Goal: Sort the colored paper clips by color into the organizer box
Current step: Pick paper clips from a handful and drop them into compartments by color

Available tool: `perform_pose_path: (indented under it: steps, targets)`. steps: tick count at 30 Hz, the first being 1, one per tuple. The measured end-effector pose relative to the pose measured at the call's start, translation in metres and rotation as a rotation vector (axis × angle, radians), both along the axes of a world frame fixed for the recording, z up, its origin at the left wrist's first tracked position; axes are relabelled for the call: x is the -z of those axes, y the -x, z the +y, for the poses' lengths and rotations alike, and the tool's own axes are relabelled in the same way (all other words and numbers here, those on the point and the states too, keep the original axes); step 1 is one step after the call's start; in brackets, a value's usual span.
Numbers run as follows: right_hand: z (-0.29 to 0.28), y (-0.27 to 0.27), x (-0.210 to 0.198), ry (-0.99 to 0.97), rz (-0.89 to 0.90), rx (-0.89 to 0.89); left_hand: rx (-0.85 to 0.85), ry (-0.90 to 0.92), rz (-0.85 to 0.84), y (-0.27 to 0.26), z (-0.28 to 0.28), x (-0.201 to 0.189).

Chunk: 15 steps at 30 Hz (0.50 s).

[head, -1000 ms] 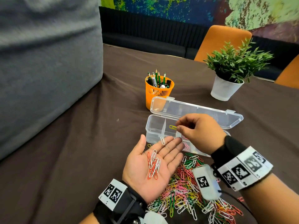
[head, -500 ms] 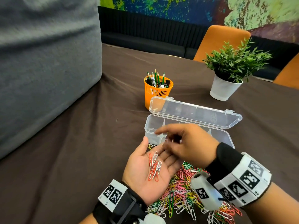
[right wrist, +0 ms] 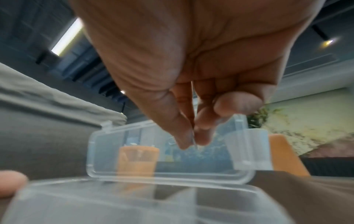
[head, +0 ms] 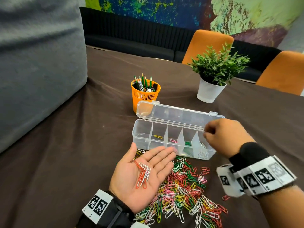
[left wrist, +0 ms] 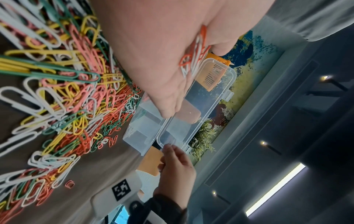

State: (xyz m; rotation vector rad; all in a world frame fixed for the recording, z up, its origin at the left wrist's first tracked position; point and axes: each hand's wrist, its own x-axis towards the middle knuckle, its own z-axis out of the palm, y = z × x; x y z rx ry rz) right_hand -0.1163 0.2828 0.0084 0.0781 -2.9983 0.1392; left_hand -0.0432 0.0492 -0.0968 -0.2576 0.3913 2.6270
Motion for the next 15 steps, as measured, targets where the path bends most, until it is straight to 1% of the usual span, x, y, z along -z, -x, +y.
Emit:
perform_pose_path:
  steps: [2, 4, 6, 9, 15]
  targets:
    - [0.017, 0.009, 0.006, -0.037, -0.039, 0.085, 0.015, 0.003, 0.002, -0.001, 0.001, 0.001]
    - [0.021, 0.014, 0.014, -0.066, -0.110, 0.096, 0.023, -0.006, 0.018, -0.002, 0.002, 0.002]
    - [0.024, 0.018, 0.020, -0.042, -0.144, 0.089, 0.029, -0.003, 0.028, -0.002, 0.001, 0.000]
    - [0.026, 0.021, 0.023, 0.026, -0.151, 0.079, 0.006, 0.017, 0.035, -0.002, -0.001, -0.001]
    - [0.021, 0.021, 0.026, -0.052, -0.169, 0.115, 0.018, 0.009, 0.037, -0.001, 0.001, -0.002]
